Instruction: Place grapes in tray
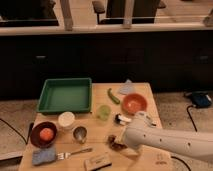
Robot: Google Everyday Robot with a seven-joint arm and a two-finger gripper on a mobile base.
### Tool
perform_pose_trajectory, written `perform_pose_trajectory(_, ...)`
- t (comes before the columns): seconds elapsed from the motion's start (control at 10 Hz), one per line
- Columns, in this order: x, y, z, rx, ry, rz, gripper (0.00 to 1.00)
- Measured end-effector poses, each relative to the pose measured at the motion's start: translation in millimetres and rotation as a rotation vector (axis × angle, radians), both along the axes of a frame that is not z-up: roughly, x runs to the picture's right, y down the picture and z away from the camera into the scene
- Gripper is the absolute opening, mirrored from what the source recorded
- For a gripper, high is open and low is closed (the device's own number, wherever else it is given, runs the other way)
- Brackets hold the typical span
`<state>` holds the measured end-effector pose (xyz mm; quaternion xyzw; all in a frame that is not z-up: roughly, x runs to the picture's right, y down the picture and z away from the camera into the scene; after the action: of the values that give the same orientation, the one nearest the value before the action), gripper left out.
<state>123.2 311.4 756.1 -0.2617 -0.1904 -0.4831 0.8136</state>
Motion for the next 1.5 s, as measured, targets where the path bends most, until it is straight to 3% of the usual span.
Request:
perform_pose_trajectory(1.4, -1.4, 3.7, 0.5, -0.007, -0.021, -0.025, 0.8)
perform_pose_trajectory(1.5, -1.1, 4.4, 0.7, -0.008, -0.021, -0.025, 0.76)
